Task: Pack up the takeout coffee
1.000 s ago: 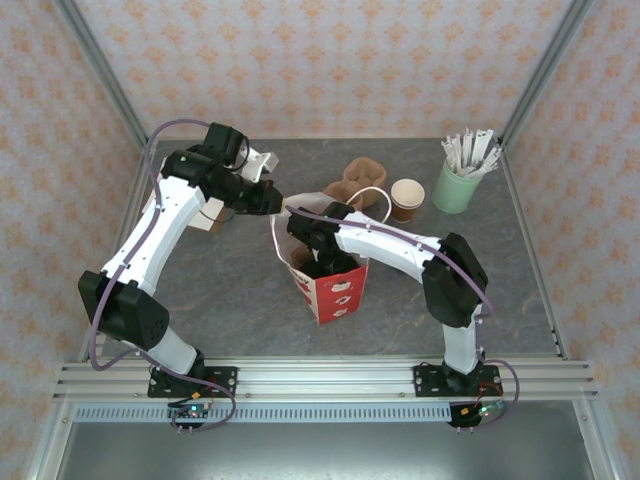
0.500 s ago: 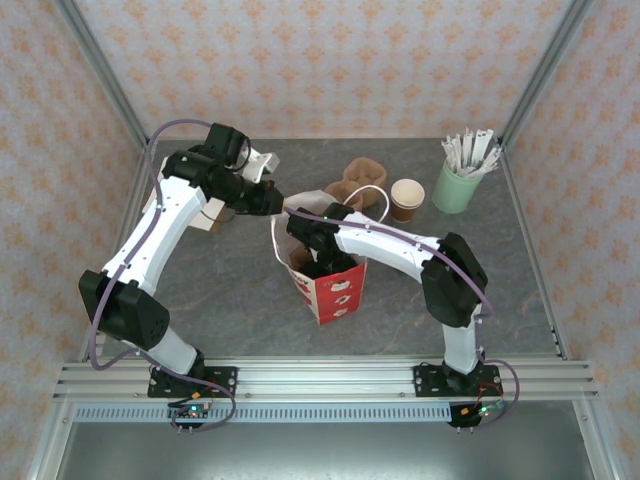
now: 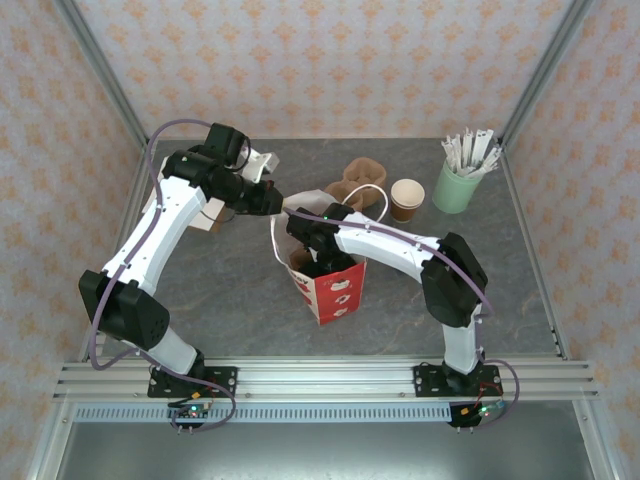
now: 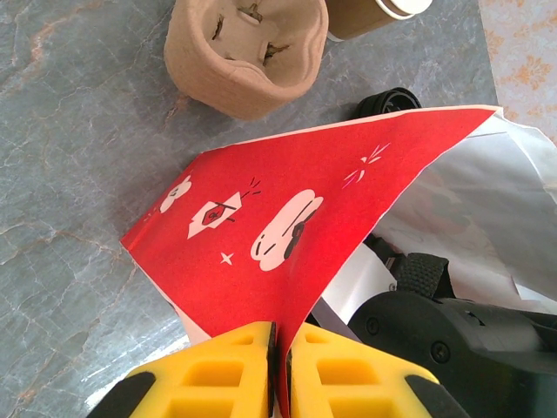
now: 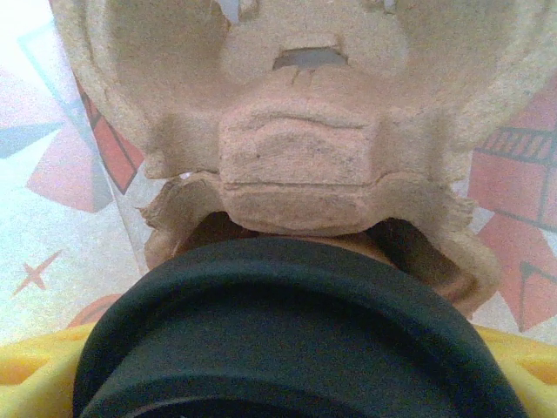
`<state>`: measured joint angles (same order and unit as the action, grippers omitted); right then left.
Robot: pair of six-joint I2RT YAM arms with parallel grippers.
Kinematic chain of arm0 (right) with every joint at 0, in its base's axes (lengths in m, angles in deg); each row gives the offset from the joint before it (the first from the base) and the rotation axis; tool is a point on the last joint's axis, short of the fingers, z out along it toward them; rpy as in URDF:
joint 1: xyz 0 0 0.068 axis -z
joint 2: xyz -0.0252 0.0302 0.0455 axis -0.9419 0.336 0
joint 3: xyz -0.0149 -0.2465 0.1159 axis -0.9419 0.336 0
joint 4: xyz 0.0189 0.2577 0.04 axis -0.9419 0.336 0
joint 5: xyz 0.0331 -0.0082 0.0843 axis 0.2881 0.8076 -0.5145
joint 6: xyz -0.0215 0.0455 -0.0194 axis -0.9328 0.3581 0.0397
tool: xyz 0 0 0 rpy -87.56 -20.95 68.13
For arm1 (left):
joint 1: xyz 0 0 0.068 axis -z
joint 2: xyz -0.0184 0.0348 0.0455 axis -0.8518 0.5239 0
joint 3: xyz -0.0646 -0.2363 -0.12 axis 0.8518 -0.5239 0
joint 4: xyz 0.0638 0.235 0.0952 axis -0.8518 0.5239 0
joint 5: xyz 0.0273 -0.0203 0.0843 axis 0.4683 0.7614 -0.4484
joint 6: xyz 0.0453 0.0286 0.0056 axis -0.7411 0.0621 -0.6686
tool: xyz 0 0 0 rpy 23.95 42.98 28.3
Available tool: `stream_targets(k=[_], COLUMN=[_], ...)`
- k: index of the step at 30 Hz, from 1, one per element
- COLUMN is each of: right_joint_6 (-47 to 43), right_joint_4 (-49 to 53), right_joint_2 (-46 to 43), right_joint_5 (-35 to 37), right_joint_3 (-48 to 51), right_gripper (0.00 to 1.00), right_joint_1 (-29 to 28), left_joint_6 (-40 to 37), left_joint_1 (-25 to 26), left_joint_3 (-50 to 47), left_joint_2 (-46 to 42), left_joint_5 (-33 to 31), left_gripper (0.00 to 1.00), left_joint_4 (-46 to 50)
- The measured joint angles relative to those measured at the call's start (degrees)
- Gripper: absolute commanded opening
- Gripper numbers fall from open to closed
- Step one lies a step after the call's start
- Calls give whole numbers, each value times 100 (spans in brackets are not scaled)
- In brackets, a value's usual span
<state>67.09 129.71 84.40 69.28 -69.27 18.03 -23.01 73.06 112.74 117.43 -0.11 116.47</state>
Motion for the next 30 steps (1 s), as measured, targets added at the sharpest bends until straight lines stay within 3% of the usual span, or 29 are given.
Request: stream_targets(k=[30], right_joint_6=[-22], right_joint_4=[299], right_joint_2=[-271], right_joint_5=[48], right_joint_3=[-116], right_gripper=[87], right_joint_1=[0], left_joint_6=[22], left_joint_1=[7], left_joint_3=[2], left_joint_2=[63], left_joint_5=[-20], left_gripper=[13], left_joint_4=[-2])
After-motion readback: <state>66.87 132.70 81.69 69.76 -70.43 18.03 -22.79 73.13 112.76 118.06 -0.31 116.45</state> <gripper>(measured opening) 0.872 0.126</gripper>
